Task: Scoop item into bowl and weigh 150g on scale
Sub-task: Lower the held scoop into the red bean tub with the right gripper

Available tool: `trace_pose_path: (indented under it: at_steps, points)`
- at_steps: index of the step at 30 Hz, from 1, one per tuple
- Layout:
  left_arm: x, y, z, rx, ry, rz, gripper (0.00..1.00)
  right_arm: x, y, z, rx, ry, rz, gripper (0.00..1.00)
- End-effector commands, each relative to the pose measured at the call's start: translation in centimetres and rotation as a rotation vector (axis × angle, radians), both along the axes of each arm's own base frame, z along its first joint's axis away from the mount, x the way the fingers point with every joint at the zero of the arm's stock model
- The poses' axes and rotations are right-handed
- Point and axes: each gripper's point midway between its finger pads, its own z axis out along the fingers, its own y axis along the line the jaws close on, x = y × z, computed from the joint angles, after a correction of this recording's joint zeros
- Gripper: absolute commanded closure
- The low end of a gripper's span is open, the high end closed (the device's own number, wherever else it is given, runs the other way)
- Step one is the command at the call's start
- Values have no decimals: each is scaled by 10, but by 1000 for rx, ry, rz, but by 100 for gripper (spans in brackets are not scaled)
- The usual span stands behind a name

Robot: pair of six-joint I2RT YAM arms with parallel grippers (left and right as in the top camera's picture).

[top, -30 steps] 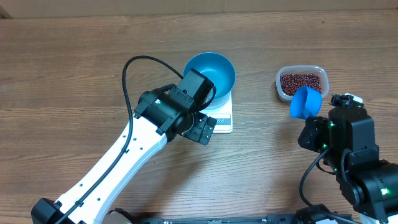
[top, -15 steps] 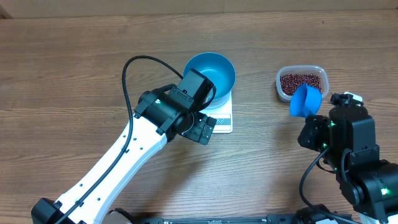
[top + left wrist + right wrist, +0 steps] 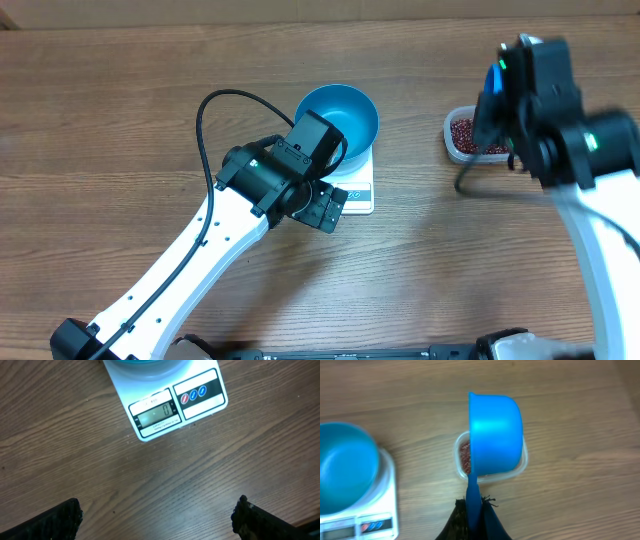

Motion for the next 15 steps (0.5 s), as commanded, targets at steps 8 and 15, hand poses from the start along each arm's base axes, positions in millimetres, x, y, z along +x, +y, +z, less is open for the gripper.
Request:
trace_pose_path:
  at_steps: [8, 15]
  points:
    - [4, -1, 8, -11, -24, 9, 0, 36, -20, -58, -249, 229, -36, 96]
    - [4, -1, 8, -11, -24, 9, 1, 44, -39, -82, -219, 296, -87, 96]
